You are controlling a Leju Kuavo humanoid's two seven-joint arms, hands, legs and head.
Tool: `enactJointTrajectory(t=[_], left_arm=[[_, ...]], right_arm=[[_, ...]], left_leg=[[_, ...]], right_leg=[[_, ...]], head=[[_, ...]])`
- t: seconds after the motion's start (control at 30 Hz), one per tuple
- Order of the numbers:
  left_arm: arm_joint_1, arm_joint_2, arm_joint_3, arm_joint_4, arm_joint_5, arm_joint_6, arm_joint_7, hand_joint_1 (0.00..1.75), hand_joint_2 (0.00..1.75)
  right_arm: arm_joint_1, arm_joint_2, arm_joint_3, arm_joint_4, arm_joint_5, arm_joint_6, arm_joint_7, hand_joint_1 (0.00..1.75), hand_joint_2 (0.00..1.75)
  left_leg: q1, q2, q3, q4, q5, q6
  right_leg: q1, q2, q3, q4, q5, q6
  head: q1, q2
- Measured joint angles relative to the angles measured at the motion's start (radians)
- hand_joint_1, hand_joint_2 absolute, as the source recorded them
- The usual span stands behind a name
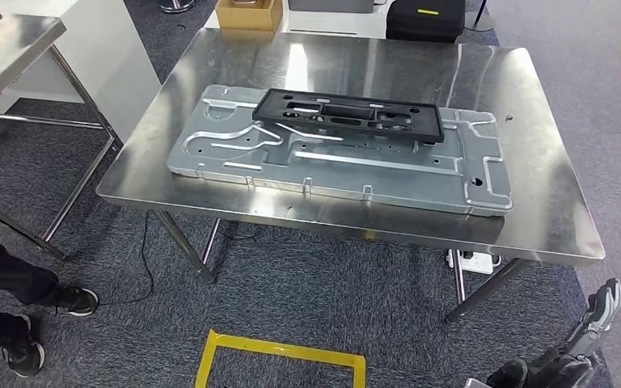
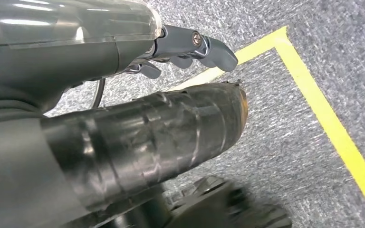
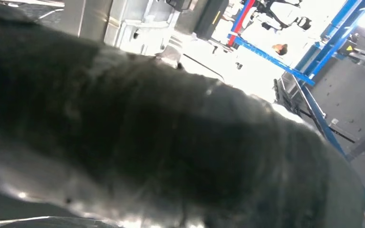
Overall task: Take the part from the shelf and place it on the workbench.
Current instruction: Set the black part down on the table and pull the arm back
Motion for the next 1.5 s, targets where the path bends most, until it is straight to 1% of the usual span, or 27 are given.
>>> enactJointTrajectory(t=[0.1, 0.13, 0.2, 0.27, 0.3, 0.33, 0.37, 0.43, 0.5, 0.57, 0.63, 0.7, 0.77, 0.8, 0.87, 0.93, 1.0, 1.03, 1.1, 1.17, 1.2, 1.27, 1.3, 1.33, 1.4, 1.43, 1.5], left_arm=[[0.001, 0.0, 0.001, 0.0, 0.001, 0.001, 0.0, 0.0, 0.0], [0.001, 0.0, 0.001, 0.0, 0.0, 0.001, 0.0, 0.0, 0.0], [0.002, 0.0, 0.001, 0.0, 0.0, 0.001, 0.0, 0.0, 0.0], [0.001, -0.001, 0.002, 0.0, 0.0, 0.001, 0.0, 0.0, 0.0], [0.001, -0.001, 0.002, 0.0, -0.001, 0.001, 0.0, 0.0, 0.0], [0.002, -0.001, 0.002, 0.0, -0.001, 0.001, 0.0, 0.0, 0.0], [0.002, -0.001, 0.002, 0.0, -0.001, 0.0, 0.0, 0.0, 0.0], [0.002, -0.001, 0.002, 0.0, 0.0, 0.0, -0.001, 0.0, 0.0], [0.001, -0.001, 0.002, 0.0, 0.0, 0.0, -0.002, 0.0, 0.0], [0.001, -0.001, 0.002, 0.0, 0.0, -0.001, -0.002, 0.0, 0.0], [0.003, -0.001, 0.003, 0.0, 0.0, -0.001, -0.003, 0.0, 0.0], [0.005, -0.001, 0.004, 0.0, 0.0, -0.001, -0.003, 0.0, 0.0], [0.007, -0.001, 0.004, 0.0, 0.0, -0.002, -0.003, 0.0, 0.0], [0.007, -0.001, 0.004, 0.0, 0.0, -0.002, -0.003, 0.0, 0.0], [0.006, -0.001, 0.004, 0.0, 0.0, -0.002, -0.003, 0.0, 0.0], [0.005, -0.001, 0.004, 0.0, 0.0, -0.002, -0.003, 0.0, 0.0], [0.002, -0.001, 0.004, 0.0, 0.0, -0.002, -0.003, 0.0, 0.0], [0.001, -0.001, 0.004, 0.0, 0.0, -0.001, -0.003, 0.0, 0.0], [0.001, -0.001, 0.004, 0.0, 0.0, -0.001, -0.003, 0.0, 0.0], [0.003, -0.002, 0.005, 0.0, 0.0, -0.002, -0.003, 0.0, 0.0], [0.003, -0.002, 0.005, 0.0, 0.0, -0.002, -0.002, 0.0, 0.0], [0.002, -0.002, 0.006, 0.0, 0.0, -0.002, -0.003, 0.0, 0.0], [0.002, -0.002, 0.006, 0.0, 0.0, -0.002, -0.003, 0.0, 0.0], [0.002, -0.002, 0.006, 0.0, 0.0, -0.002, -0.003, 0.0, 0.0], [0.003, -0.002, 0.006, 0.0, 0.0, -0.002, -0.003, 0.0, 0.0], [0.003, -0.002, 0.006, 0.0, 0.0, -0.002, -0.003, 0.0, 0.0], [0.003, -0.002, 0.006, 0.0, 0.001, -0.002, -0.002, 0.0, 0.0]], right_arm=[[0.003, -0.001, 0.0, 0.0, -0.005, 0.0, 0.0, 0.0, 0.0], [0.005, -0.002, 0.0, 0.001, -0.005, 0.0, 0.0, 0.0, 0.0], [0.01, -0.006, 0.0, 0.002, -0.004, 0.0, 0.0, 0.0, 0.0], [0.012, -0.011, 0.0, 0.004, 0.0, 0.0, 0.0, 0.0, 0.0], [0.013, -0.014, 0.0, 0.005, 0.002, 0.0, 0.0, 0.0, 0.0], [0.013, -0.016, 0.0, 0.006, 0.003, 0.0, 0.0, 0.0, 0.0], [0.013, -0.017, 0.0, 0.006, 0.004, 0.0, 0.0, 0.0, 0.0], [0.013, -0.02, 0.0, 0.007, 0.005, 0.0, 0.0, 0.0, 0.0], [0.012, -0.023, 0.001, 0.008, 0.007, 0.0, 0.0, 0.0, 0.0], [0.013, -0.025, 0.002, 0.008, 0.01, 0.0, 0.0, 0.0, 0.0], [0.013, -0.026, 0.003, 0.01, 0.011, 0.0, 0.0, 0.0, 0.0], [0.013, -0.027, 0.006, 0.011, 0.011, 0.0, 0.0, 0.0, 0.0], [0.013, -0.027, 0.008, 0.012, 0.011, 0.0, 0.0, 0.0, 0.0], [0.013, -0.027, 0.008, 0.013, 0.01, 0.0, 0.0, 0.0, 0.0], [0.014, -0.027, 0.008, 0.015, 0.01, 0.0, 0.0, 0.0, 0.0], [0.014, -0.028, 0.008, 0.015, 0.01, 0.0, 0.0, 0.0, 0.0], [0.014, -0.028, 0.008, 0.015, 0.01, 0.0, 0.0, 0.0, 0.0], [0.014, -0.028, 0.008, 0.015, 0.01, 0.0, 0.0, 0.0, 0.0], [0.014, -0.028, 0.009, 0.015, 0.01, 0.0, 0.0, 0.0, 0.0], [0.015, -0.029, 0.009, 0.015, 0.011, 0.0, 0.0, 0.0, 0.0], [0.016, -0.03, 0.009, 0.015, 0.011, 0.0, 0.0, 0.0, 0.0], [0.017, -0.032, 0.009, 0.016, 0.011, 0.0, 0.0, 0.0, 0.0], [0.018, -0.033, 0.009, 0.016, 0.011, 0.0, 0.0, 0.0, 0.0], [0.018, -0.034, 0.009, 0.016, 0.011, 0.0, 0.0, 0.0, 0.0], [0.019, -0.034, 0.009, 0.016, 0.011, 0.0, 0.0, 0.0, 0.0], [0.019, -0.034, 0.009, 0.016, 0.011, 0.0, 0.0, 0.0, 0.0], [0.019, -0.034, 0.009, 0.016, 0.01, 0.0, 0.0, 0.0, 0.0]], left_leg=[[-0.003, 0.002, 0.015, -0.056, 0.005, 0.018], [-0.002, 0.005, 0.007, -0.061, 0.02, 0.026], [0.002, 0.01, -0.019, -0.066, 0.048, 0.037], [0.001, 0.012, -0.055, -0.06, 0.072, 0.041], [0.001, 0.014, -0.074, -0.055, 0.083, 0.04], [0.001, 0.015, -0.094, -0.048, 0.094, 0.037], [0.002, 0.016, -0.116, -0.04, 0.104, 0.034], [0.002, 0.015, -0.156, -0.016, 0.12, 0.025], [0.0, 0.013, -0.182, 0.007, 0.13, 0.013], [0.002, 0.013, -0.192, 0.015, 0.144, 0.0], [0.009, 0.011, -0.202, 0.025, 0.136, -0.014], [0.015, 0.007, -0.224, 0.088, 0.056, -0.023], [0.016, 0.006, -0.25, 0.203, -0.044, -0.025], [0.016, 0.005, -0.254, 0.255, -0.063, -0.025], [0.016, 0.005, -0.226, 0.285, -0.032, -0.02], [0.014, 0.005, -0.135, 0.189, 0.02, -0.012], [0.01, 0.004, -0.031, 0.04, 0.013, -0.003], [0.007, 0.004, -0.003, -0.01, -0.001, 0.001], [0.006, 0.004, 0.005, -0.047, -0.004, 0.01], [0.009, 0.008, -0.009, -0.054, 0.019, 0.024], [0.01, 0.011, -0.021, -0.057, 0.033, 0.031], [0.007, 0.014, -0.052, -0.053, 0.055, 0.04], [0.006, 0.015, -0.069, -0.049, 0.066, 0.04], [0.006, 0.016, -0.086, -0.044, 0.076, 0.039], [0.006, 0.017, -0.123, -0.029, 0.094, 0.034], [0.006, 0.016, -0.141, -0.019, 0.101, 0.031], [0.004, 0.015, -0.17, 0.004, 0.111, 0.021]], right_leg=[[-0.006, -0.002, -0.005, -0.008, 0.025, 0.017], [-0.007, 0.0, -0.009, -0.001, 0.01, 0.022], [-0.011, 0.004, -0.029, 0.066, -0.079, 0.032], [-0.016, 0.006, -0.051, 0.188, -0.171, 0.042], [-0.02, 0.006, -0.055, 0.239, -0.18, 0.047], [-0.024, 0.006, -0.047, 0.268, -0.164, 0.051], [-0.028, 0.006, -0.023, 0.264, -0.133, 0.055], [-0.037, 0.006, 0.074, 0.158, -0.1, 0.061], [-0.036, 0.009, 0.165, 0.025, -0.134, 0.057], [-0.027, 0.01, 0.186, -0.024, -0.156, 0.041], [-0.025, 0.006, 0.17, -0.025, -0.14, 0.022], [-0.024, 0.001, 0.146, -0.027, -0.116, 0.005], [-0.018, 0.0, 0.115, -0.026, -0.092, -0.002], [-0.015, 0.0, 0.098, -0.024, -0.08, -0.003], [-0.011, -0.001, 0.064, -0.019, -0.056, -0.002], [-0.009, -0.001, 0.032, -0.01, -0.035, 0.0], [-0.008, -0.001, 0.014, -0.004, -0.018, 0.008], [-0.008, -0.002, 0.01, -0.003, -0.009, 0.013], [-0.008, -0.005, 0.005, -0.006, 0.009, 0.025], [-0.01, -0.001, -0.005, 0.011, -0.016, 0.035], [-0.011, 0.001, -0.016, 0.045, -0.058, 0.039], [-0.015, 0.004, -0.041, 0.158, -0.162, 0.046], [-0.017, 0.004, -0.05, 0.218, -0.191, 0.049], [-0.019, 0.005, -0.049, 0.258, -0.191, 0.051], [-0.025, 0.005, -0.003, 0.246, -0.14, 0.055], [-0.028, 0.005, 0.044, 0.193, -0.117, 0.057], [-0.029, 0.006, 0.145, 0.052, -0.125, 0.055]], head=[[0.001, 0.0], [0.001, 0.0], [0.002, 0.0], [0.002, 0.0], [0.002, 0.0], [0.002, 0.0], [0.002, 0.0], [0.002, 0.0], [0.0, 0.0], [-0.002, 0.0], [-0.001, 0.0], [-0.001, 0.0], [-0.002, 0.0], [-0.002, 0.0], [-0.002, 0.0], [-0.002, 0.0], [-0.002, 0.0], [-0.002, 0.0], [-0.001, 0.0], [-0.001, 0.0], [-0.001, 0.0], [-0.001, 0.0], [-0.001, 0.0], [-0.001, 0.0], [-0.001, 0.0], [-0.001, 0.0], [-0.001, 0.0]])
